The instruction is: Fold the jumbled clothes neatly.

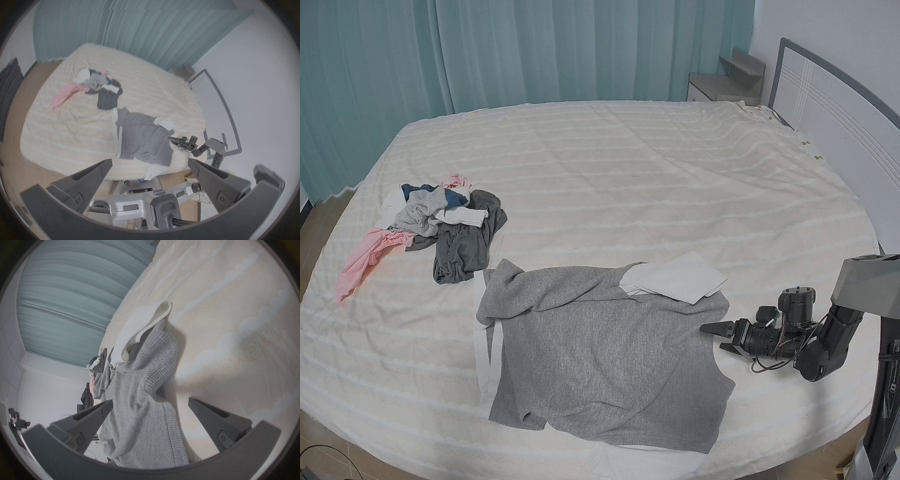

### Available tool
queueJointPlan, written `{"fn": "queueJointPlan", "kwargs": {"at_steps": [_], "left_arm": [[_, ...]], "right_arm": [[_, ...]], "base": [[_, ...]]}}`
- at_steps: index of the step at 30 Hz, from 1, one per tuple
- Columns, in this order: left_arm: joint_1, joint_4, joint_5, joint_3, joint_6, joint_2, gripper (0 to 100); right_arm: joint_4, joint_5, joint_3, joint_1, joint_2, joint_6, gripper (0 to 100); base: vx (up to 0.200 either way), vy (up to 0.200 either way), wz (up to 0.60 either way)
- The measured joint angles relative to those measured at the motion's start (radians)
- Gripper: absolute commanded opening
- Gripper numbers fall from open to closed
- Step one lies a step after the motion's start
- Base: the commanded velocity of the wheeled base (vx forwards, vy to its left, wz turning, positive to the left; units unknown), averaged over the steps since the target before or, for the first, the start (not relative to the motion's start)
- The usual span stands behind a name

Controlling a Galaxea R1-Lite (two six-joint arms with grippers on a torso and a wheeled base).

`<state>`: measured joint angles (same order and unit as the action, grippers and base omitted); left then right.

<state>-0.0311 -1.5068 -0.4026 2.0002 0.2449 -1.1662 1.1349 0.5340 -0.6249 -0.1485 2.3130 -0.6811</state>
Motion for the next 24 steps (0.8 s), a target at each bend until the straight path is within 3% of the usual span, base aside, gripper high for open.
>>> {"fn": "queueJointPlan", "kwargs": {"at_steps": [4,5,9,24], "left_arm": [[0.002,0.083,-0.003,-0.031,-0.025,0.165,100],[0.002,0.110,-0.001,-0.051,-0.028,0.197,100],[0.003,0.204,0.014,-0.156,-0.034,0.293,100],[0.004,0.690,0.089,-0.903,-0.010,0.680,100]], "right_arm": [[0.001,0.002,-0.011,-0.010,0.006,-0.001,100],[0.000,0.002,-0.013,-0.012,0.008,-0.001,0],[0.000,0.002,-0.021,-0.017,0.014,-0.001,0],[0.022,0.001,-0.037,-0.021,0.036,0.000,0]], "base": [[0.000,0.000,0.00],[0.000,0.000,0.00],[0.000,0.000,0.00],[0.000,0.000,0.00]]}}
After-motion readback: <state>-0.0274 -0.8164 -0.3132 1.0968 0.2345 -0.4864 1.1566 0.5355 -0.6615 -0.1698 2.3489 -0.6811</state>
